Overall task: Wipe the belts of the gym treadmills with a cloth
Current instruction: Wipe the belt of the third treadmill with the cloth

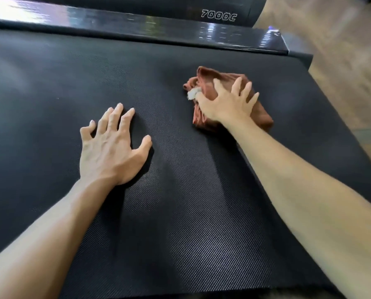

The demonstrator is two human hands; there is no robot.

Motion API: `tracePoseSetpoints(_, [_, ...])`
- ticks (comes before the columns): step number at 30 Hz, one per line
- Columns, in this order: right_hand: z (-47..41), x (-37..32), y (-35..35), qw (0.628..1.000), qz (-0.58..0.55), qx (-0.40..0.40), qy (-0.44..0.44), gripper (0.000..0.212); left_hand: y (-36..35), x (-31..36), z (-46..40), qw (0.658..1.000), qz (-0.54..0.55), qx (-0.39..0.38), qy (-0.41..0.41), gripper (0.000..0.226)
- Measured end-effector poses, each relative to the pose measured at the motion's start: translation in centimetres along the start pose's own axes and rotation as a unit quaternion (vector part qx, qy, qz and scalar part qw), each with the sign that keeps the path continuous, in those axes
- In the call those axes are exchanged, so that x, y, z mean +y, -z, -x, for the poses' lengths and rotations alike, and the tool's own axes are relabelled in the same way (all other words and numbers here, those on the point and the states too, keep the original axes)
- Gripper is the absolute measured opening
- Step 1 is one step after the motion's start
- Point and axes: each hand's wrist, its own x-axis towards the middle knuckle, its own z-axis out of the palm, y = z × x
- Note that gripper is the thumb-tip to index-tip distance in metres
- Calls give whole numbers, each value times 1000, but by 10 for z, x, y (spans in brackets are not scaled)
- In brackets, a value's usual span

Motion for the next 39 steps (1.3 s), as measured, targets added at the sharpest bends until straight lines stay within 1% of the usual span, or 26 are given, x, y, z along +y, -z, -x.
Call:
tracePoseSetpoints(1, [-14,-9,3,1000,-2,2,-25,94,0,-1,0,1000,-1,2,1,85])
tracePoseSetpoints(3, [-42,-37,7,1000,2,1,-28,101,0,-4,-1,1000,0,5,3,85])
tracePoseSetpoints(5, [-52,-66,6,999,7,-13,29,105,-1,-2,-3,1000,3,5,-3,85])
tracePoseSetpoints(9, [-39,-106,-9,982,30,-14,187,94,-2,-2,-2,1000,1,6,-1,86])
tracePoseSetpoints(12, [-6,-85,-13,958,24,-27,284,86,0,-1,-2,1000,-7,-5,-1,87])
tracePoseSetpoints(14, [14,-45,-15,951,15,-21,308,82,0,-1,-1,1000,-5,-2,4,87])
tracePoseSetpoints(15, [20,-20,-14,956,19,-20,293,82,1,-1,-1,1000,-2,-1,5,87])
tracePoseSetpoints(16, [22,5,-10,965,28,-18,259,84,1,0,-1,1000,0,-1,4,87])
tracePoseSetpoints(18, [6,36,2,988,30,-18,149,88,0,1,-1,1000,-5,-5,-2,87])
tracePoseSetpoints(19, [-7,39,8,995,18,-24,96,87,0,1,-2,1000,-8,-7,-6,88])
tracePoseSetpoints(20, [-23,34,14,998,6,-28,61,88,0,0,-1,1000,-11,-7,-6,88])
tracePoseSetpoints(21, [-39,23,17,998,1,-27,48,89,0,-1,-1,1000,-11,-4,-4,88])
tracePoseSetpoints(23, [-66,-6,15,998,9,-24,61,95,-1,-3,-1,1000,-7,4,-3,89])
tracePoseSetpoints(25, [-79,-39,10,994,22,-26,101,99,-2,-1,-2,1000,-2,8,-2,90])
tracePoseSetpoints(28, [-69,-75,2,980,37,-31,192,91,-1,1,-2,1000,-7,5,0,91])
tracePoseSetpoints(30, [-46,-75,-3,967,35,-29,252,83,0,0,-2,1000,-8,-1,0,93])
tracePoseSetpoints(33, [-8,-31,-8,956,13,-21,293,82,0,-1,-2,1000,-11,0,1,96])
tracePoseSetpoints(34, [1,-9,-8,959,8,-19,284,84,0,0,-1,1000,-11,0,1,96])
tracePoseSetpoints(36, [5,28,-4,972,21,-1,235,88,0,1,-2,1000,-9,3,-1,96])
tracePoseSetpoints(37, [-1,39,-1,980,31,15,196,89,0,1,-1,1000,-8,2,-2,95])
tracePoseSetpoints(39, [-24,44,6,993,32,37,103,83,1,1,-1,1000,-10,0,-4,95])
